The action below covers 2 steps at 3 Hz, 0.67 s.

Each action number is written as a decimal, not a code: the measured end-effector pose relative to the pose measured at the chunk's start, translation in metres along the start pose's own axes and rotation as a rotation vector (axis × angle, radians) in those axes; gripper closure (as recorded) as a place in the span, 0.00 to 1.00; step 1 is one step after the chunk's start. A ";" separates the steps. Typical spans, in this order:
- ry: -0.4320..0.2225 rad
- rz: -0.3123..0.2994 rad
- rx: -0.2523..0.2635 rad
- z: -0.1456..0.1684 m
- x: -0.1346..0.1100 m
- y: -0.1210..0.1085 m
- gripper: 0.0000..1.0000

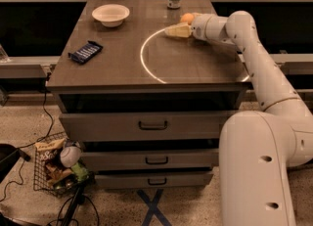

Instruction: Move orange near rxbar blueberry

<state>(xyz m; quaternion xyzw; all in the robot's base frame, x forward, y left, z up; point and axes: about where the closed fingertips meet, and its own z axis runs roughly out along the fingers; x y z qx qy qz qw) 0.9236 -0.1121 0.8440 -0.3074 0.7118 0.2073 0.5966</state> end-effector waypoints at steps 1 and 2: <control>0.003 0.001 -0.003 0.003 0.002 0.002 0.40; 0.004 0.002 -0.008 0.006 0.003 0.004 0.64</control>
Offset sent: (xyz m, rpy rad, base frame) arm 0.0008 0.0026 -0.0023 -0.0012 0.0033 0.0017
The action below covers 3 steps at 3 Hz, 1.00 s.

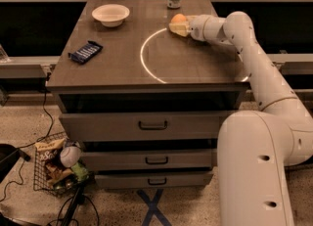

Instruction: Move orange near rxbar blueberry

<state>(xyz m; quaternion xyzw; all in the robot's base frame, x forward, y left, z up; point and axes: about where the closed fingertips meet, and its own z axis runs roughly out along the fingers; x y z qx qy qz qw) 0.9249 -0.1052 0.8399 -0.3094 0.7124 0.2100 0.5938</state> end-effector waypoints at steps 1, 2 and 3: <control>0.001 0.001 -0.004 0.003 0.001 0.002 0.87; 0.002 0.002 -0.009 0.006 0.002 0.005 1.00; 0.002 0.002 -0.009 0.006 0.002 0.005 1.00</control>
Offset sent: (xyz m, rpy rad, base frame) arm 0.0004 0.0033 -0.0016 0.0004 0.0020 0.0038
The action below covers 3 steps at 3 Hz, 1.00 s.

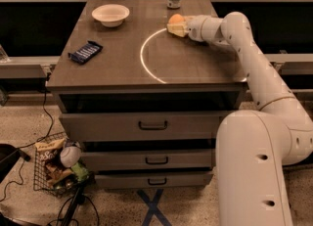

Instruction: Move orange near rxbar blueberry

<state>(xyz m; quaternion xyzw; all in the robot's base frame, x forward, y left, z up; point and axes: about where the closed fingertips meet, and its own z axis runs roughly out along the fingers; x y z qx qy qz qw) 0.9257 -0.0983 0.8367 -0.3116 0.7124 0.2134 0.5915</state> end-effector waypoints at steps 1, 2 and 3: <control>0.017 -0.045 -0.006 -0.002 -0.022 0.003 1.00; 0.033 -0.135 -0.014 -0.011 -0.069 0.013 1.00; 0.052 -0.179 -0.043 -0.018 -0.092 0.026 1.00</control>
Offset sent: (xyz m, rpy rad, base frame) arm -0.0054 0.0088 0.1165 -0.1742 -0.1110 0.0483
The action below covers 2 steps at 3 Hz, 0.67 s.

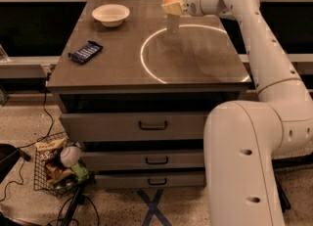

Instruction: Move orange near rxbar blueberry

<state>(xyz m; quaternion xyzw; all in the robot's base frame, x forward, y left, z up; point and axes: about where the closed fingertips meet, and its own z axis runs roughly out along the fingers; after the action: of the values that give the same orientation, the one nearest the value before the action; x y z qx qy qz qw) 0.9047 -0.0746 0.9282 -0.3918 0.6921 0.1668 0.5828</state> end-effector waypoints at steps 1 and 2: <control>0.027 -0.049 -0.038 -0.009 -0.017 0.014 1.00; 0.020 -0.082 -0.088 -0.023 -0.031 0.036 1.00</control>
Offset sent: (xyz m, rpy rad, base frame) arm -0.0812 0.0216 0.0348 -0.0838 -0.0304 0.1255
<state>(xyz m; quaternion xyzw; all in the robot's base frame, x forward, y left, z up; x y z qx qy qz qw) 0.8629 -0.0572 0.9554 -0.4466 0.6732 0.1691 0.5646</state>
